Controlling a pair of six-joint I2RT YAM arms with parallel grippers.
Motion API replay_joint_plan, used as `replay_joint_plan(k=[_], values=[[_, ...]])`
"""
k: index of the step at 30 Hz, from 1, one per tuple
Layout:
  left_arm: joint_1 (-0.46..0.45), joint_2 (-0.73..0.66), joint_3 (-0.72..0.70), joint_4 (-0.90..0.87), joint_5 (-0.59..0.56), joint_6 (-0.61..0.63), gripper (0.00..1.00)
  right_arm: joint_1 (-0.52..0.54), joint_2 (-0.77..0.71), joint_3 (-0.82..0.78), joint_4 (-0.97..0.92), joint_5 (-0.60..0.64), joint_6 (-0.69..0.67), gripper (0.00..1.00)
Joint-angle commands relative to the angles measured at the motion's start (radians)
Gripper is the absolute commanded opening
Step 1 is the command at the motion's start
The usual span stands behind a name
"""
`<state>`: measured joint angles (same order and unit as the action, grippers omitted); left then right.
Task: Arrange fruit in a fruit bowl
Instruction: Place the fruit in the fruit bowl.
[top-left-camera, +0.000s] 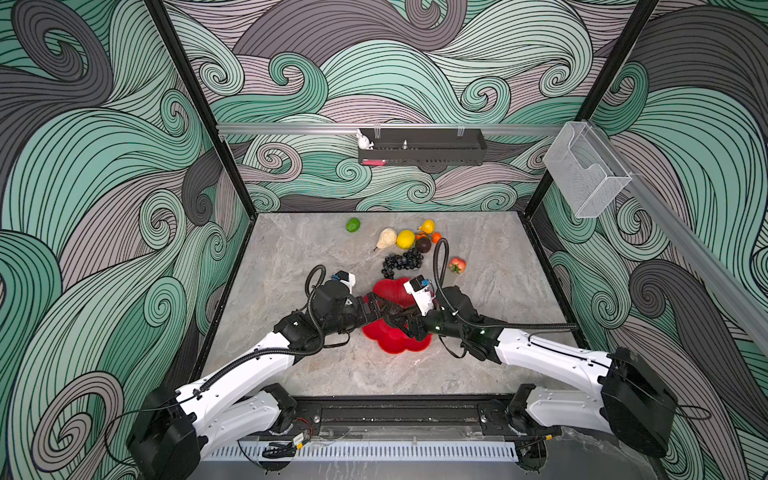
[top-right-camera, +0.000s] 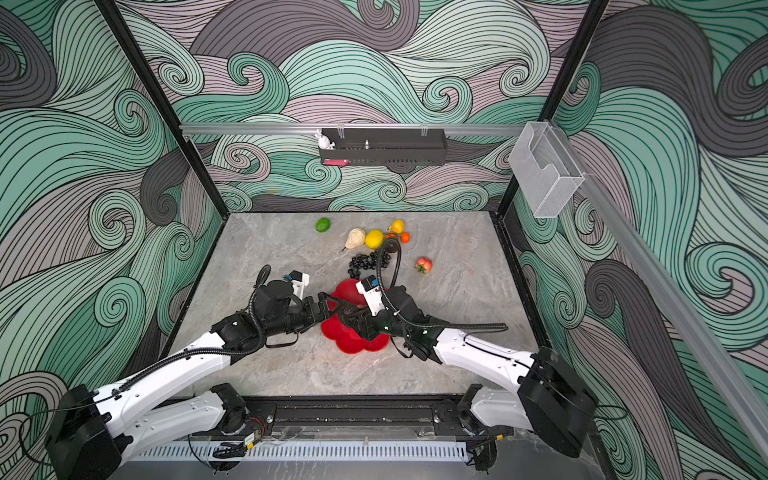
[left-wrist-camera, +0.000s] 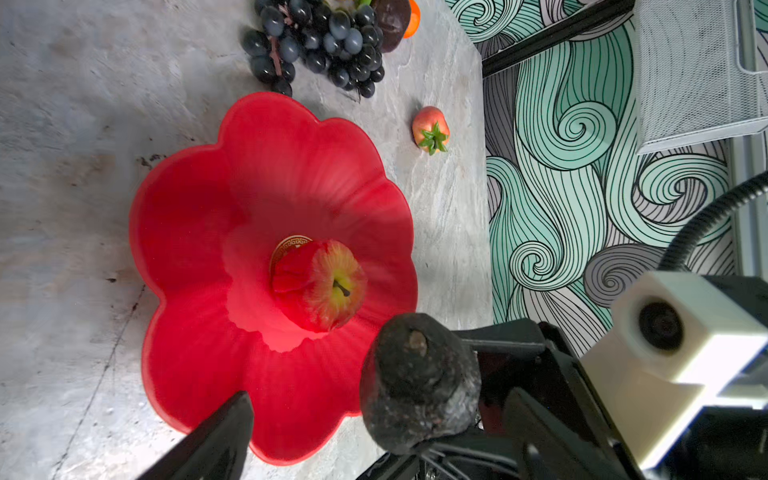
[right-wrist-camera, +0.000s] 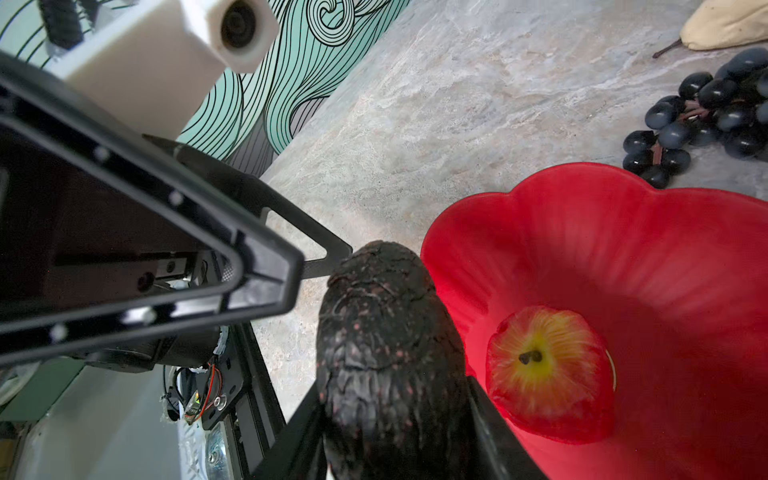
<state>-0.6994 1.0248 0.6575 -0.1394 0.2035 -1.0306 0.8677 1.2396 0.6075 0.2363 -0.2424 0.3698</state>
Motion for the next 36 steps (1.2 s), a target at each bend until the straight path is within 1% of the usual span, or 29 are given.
replay_joint_plan(k=[1, 8, 15, 18, 20, 22, 25, 30, 33, 35, 36], values=[[-0.023, 0.017, 0.051, 0.024, 0.025, -0.03, 0.94, 0.023, -0.02, -0.018, 0.093, 0.072, -0.046, 0.45], [-0.057, 0.064, 0.063, 0.019, 0.003, -0.051, 0.87, 0.047, -0.014, -0.029, 0.129, 0.087, -0.053, 0.45], [-0.072, 0.086, 0.076, 0.023, 0.005, -0.051, 0.7, 0.064, 0.0, -0.031, 0.139, 0.106, -0.06, 0.45], [-0.074, 0.08, 0.072, 0.015, -0.002, -0.051, 0.66, 0.068, 0.003, -0.031, 0.139, 0.113, -0.061, 0.45], [-0.074, 0.075, 0.073, 0.009, -0.006, -0.047, 0.6, 0.068, 0.003, -0.029, 0.136, 0.119, -0.063, 0.45], [-0.074, 0.073, 0.071, 0.006, -0.011, -0.045, 0.58, 0.069, 0.004, -0.03, 0.135, 0.121, -0.065, 0.45], [-0.074, 0.075, 0.072, 0.006, -0.016, -0.045, 0.52, 0.069, 0.006, -0.03, 0.136, 0.12, -0.063, 0.46], [-0.074, 0.082, 0.083, 0.002, -0.016, -0.039, 0.48, 0.071, 0.006, -0.028, 0.13, 0.124, -0.064, 0.48], [-0.074, 0.083, 0.092, -0.017, -0.027, -0.027, 0.48, 0.071, 0.006, -0.027, 0.123, 0.127, -0.067, 0.5], [-0.074, 0.08, 0.098, -0.037, -0.04, -0.016, 0.48, 0.071, 0.002, -0.026, 0.115, 0.134, -0.066, 0.54], [-0.074, 0.077, 0.105, -0.055, -0.051, -0.004, 0.48, 0.071, -0.002, -0.026, 0.103, 0.146, -0.067, 0.59]])
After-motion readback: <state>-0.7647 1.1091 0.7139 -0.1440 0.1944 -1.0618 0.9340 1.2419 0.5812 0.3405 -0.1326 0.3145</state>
